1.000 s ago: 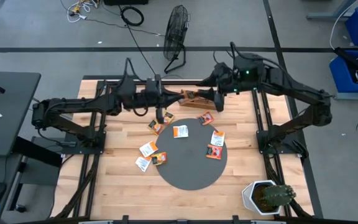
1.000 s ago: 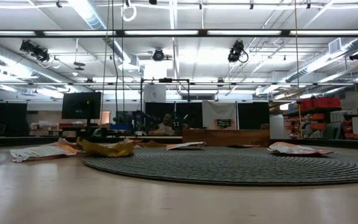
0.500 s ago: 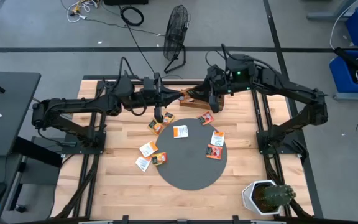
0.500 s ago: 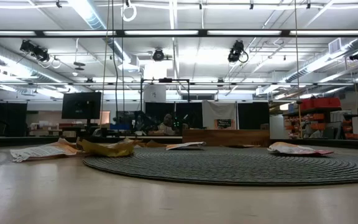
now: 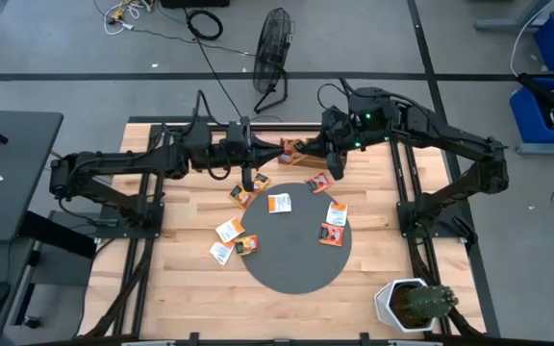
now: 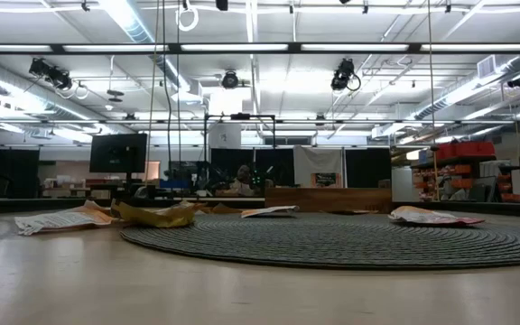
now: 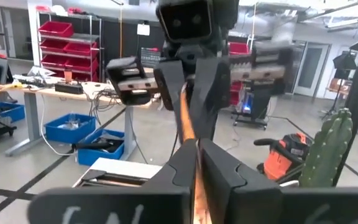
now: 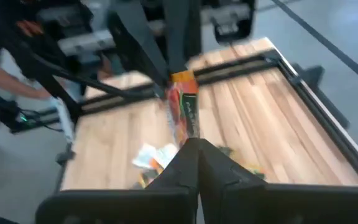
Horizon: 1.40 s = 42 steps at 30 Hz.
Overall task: Pick & Place Tea
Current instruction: Put the orange tea bag into the middle section of the wooden organizer
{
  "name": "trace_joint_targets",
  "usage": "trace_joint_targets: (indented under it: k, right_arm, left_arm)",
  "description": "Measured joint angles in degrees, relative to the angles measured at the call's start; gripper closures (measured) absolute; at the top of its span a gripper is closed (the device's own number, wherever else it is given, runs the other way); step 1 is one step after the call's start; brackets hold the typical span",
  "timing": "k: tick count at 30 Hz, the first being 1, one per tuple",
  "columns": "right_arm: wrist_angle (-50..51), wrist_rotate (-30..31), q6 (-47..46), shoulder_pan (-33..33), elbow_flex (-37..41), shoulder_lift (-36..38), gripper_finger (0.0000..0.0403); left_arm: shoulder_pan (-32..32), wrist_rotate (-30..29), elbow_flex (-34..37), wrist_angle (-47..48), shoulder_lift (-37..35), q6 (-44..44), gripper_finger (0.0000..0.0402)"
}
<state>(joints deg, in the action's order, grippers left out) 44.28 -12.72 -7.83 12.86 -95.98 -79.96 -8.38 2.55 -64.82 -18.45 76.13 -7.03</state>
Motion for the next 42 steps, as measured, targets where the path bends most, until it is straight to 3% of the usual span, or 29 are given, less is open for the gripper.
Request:
trace_joint_targets:
  k: [11,26,42]
  right_arm:
    - [22.3,12.7,11.7,6.1,0.0,-1.3,0.0402]
    - [22.5,12.1,27.3,16.9,0.0,-19.0,0.0403]
    - [19.8,10.1,33.1,22.5,0.0,-31.5,0.0403]
  left_arm:
    - [0.0,0.0,0.1,12.2,-4.5,-0.6,0.0365]
    - [1.9,0.0,0.0,17.6,-7.3,-1.8,0.0367]
    - [5.2,0.0,0.0,21.8,-8.4,-1.8,0.0367]
